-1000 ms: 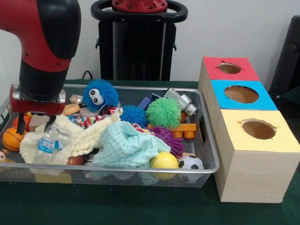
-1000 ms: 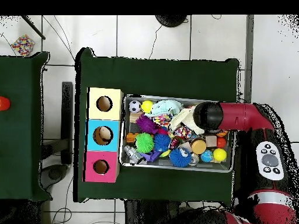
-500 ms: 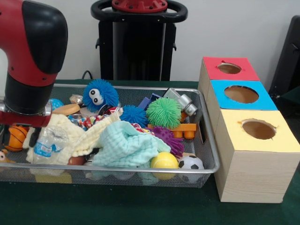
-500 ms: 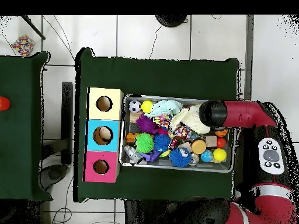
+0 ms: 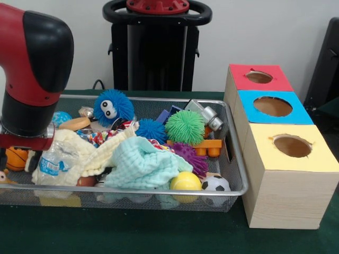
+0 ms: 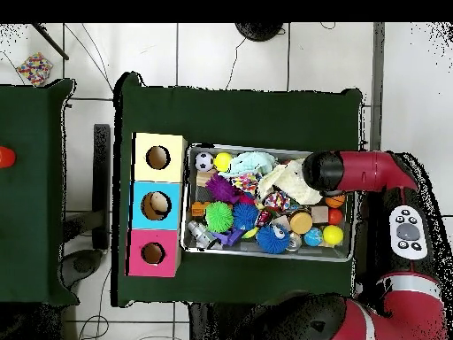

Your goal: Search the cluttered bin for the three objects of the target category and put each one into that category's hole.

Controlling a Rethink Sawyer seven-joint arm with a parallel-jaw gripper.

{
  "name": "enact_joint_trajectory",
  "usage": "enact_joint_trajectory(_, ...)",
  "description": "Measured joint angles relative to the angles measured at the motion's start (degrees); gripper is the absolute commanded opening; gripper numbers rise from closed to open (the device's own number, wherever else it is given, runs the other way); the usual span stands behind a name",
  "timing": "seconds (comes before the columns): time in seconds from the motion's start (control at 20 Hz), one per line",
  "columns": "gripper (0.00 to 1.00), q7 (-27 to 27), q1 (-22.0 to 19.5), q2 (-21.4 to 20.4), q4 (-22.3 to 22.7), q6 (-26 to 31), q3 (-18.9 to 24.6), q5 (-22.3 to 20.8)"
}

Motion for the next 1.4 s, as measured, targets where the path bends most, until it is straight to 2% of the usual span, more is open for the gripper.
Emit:
enact_joint_trajectory(0.3, 1.00, 0.00, 0.01, 0.77, -1.15, 0.00, -0.01, -0.18)
enact_joint_trajectory(0.85, 1.00, 0.00, 0.17, 2.62, -3.79, 0.00, -1.00, -3.03)
enact_joint_trajectory(1.4, 1.00, 0.00, 0.18, 3.98, -5.31, -0.01, -1.57, -3.09)
